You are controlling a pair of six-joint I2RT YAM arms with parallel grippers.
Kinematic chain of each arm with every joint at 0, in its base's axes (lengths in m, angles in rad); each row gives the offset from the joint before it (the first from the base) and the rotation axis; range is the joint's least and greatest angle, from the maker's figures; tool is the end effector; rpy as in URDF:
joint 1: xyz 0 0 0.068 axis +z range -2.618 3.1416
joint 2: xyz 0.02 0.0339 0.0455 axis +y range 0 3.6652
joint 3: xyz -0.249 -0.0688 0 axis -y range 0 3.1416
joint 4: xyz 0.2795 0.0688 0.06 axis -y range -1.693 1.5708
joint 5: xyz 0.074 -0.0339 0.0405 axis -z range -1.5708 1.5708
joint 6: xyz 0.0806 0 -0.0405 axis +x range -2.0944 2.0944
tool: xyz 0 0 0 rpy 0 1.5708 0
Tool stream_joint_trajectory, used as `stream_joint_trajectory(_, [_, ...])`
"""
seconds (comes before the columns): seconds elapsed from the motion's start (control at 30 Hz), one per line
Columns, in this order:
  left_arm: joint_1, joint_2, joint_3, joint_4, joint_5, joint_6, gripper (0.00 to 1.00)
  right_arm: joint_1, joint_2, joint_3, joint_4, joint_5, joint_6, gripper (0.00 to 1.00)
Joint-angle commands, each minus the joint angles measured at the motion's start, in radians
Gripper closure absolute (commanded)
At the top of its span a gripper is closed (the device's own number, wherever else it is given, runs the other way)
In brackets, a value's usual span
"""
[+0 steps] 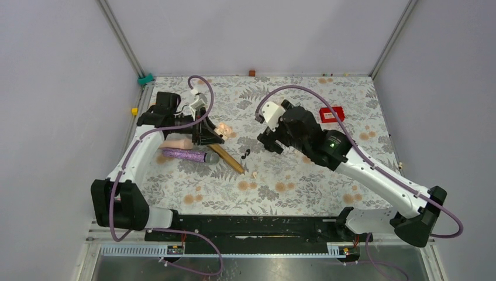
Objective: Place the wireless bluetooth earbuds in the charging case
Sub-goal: Place the earbud in the charging case, then pick up the earbud from the center of the board.
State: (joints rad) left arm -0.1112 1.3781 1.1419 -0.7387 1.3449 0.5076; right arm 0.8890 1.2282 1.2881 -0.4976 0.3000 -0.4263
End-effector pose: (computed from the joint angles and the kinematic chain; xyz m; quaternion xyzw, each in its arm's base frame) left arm 0.2991 -0.1124 0.2746 0.4019 0.6566 -0.5386 0.3424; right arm 0.2381 0.2556 0.3607 -0.4465 0.7093 -0.0010 0.5455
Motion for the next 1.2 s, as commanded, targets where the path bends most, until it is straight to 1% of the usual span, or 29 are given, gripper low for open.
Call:
stream_joint_trajectory(0.0, [0.026, -0.086, 0.064, 0.031, -0.052, 0.030, 1.00, -0.010, 0.054, -0.072, 0.009, -0.054, 0.001, 0.06])
stream_joint_trajectory(0.07, [0.045, -0.101, 0.064, 0.014, -0.060, 0.044, 1.00, -0.010, 0.116, -0.073, -0.019, -0.043, 0.054, 0.09])
stream_joint_trajectory(0.13, [0.070, -0.108, 0.061, -0.014, -0.047, 0.069, 1.00, -0.010, 0.195, -0.067, -0.052, -0.049, 0.105, 0.10])
stream_joint_trajectory(0.17, [0.084, -0.109, 0.057, -0.032, -0.035, 0.083, 1.00, -0.010, 0.231, -0.064, -0.061, -0.054, 0.127, 0.07])
stream_joint_trajectory(0.2, [0.101, -0.111, 0.053, -0.050, -0.014, 0.098, 1.00, -0.010, 0.271, -0.058, -0.066, -0.057, 0.147, 0.02])
stream_joint_trajectory(0.23, [0.109, -0.111, 0.050, -0.071, 0.001, 0.117, 1.00, -0.010, 0.304, -0.051, -0.070, -0.063, 0.162, 0.01])
stream_joint_trajectory(0.4, [0.261, -0.113, 0.061, -0.243, 0.108, 0.279, 1.00, -0.010, 0.443, 0.005, -0.110, -0.149, 0.228, 0.01])
stream_joint_trajectory(0.47, [0.316, -0.109, 0.083, -0.362, 0.150, 0.419, 1.00, -0.009, 0.490, 0.030, -0.136, -0.203, 0.248, 0.01])
stream_joint_trajectory(0.53, [0.354, -0.099, 0.111, -0.526, 0.174, 0.601, 1.00, -0.002, 0.538, 0.046, -0.157, -0.242, 0.266, 0.00])
stream_joint_trajectory(0.6, [0.365, -0.080, 0.141, -0.721, 0.176, 0.822, 1.00, 0.014, 0.579, 0.071, -0.178, -0.253, 0.273, 0.01])
stream_joint_trajectory(0.63, [0.365, -0.065, 0.156, -0.849, 0.175, 0.930, 1.00, 0.026, 0.594, 0.077, -0.181, -0.252, 0.274, 0.01])
stream_joint_trajectory(0.73, [0.367, -0.041, 0.167, -0.872, 0.180, 0.934, 1.00, 0.072, 0.627, 0.092, -0.180, -0.229, 0.276, 0.00])
stream_joint_trajectory(0.9, [0.369, -0.029, 0.159, -0.872, 0.196, 0.941, 1.00, 0.143, 0.687, 0.107, -0.168, -0.119, 0.271, 0.00])
stream_joint_trajectory(1.07, [0.369, -0.017, 0.154, -0.873, 0.200, 0.941, 1.00, 0.156, 0.733, 0.102, -0.130, 0.033, 0.273, 0.00])
stream_joint_trajectory(1.17, [0.369, -0.016, 0.153, -0.873, 0.202, 0.942, 1.00, 0.156, 0.746, 0.098, -0.106, 0.086, 0.267, 0.01])
